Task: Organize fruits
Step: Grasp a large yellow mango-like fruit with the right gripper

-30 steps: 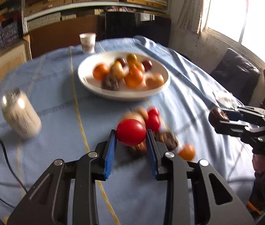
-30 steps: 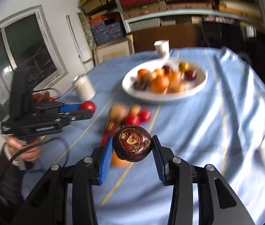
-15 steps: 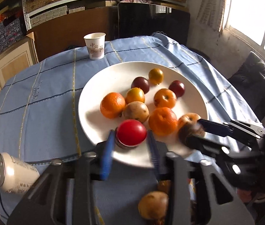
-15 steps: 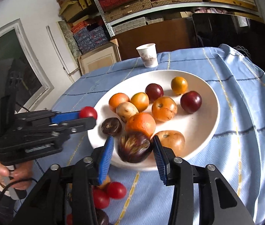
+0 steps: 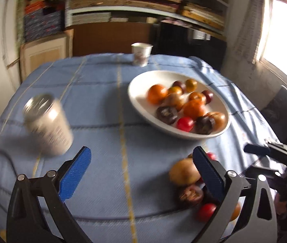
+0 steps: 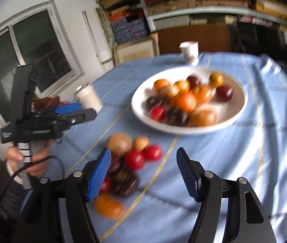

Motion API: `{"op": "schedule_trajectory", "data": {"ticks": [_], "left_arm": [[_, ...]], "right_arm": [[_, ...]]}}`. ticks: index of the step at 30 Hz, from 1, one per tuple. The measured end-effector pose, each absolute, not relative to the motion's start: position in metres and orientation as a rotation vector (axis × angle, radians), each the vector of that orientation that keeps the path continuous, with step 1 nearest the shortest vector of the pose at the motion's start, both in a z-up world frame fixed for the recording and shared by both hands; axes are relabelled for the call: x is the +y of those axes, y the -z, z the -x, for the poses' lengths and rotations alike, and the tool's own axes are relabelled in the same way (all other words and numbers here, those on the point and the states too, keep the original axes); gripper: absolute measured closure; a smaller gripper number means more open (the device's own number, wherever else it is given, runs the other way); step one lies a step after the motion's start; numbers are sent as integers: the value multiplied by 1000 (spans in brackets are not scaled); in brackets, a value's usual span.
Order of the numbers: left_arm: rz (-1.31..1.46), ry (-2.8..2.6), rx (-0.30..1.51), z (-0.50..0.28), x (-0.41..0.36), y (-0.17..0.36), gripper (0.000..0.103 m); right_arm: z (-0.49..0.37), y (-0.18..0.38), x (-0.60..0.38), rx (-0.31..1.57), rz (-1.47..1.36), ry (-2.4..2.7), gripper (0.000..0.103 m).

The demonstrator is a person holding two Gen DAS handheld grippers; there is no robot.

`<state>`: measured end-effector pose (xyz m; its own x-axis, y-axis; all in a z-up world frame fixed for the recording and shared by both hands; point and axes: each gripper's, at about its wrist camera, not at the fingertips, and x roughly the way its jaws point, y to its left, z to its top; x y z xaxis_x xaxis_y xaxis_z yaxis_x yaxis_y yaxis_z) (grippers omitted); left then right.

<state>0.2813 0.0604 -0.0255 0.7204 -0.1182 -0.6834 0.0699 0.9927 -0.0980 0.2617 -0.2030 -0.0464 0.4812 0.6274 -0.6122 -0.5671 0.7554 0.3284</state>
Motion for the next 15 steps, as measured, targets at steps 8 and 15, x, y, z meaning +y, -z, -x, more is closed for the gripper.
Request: {"op": "schedule_trajectory", "data": {"ticks": [8,15], "left_arm": [[119,74,766,-268,72,29,5],[76,61,764,-264,64,32,5]], "right_arm": [[-239,67,-179,935,-43,-886,35],[-228,73,-175,953,14,-871,35]]}}
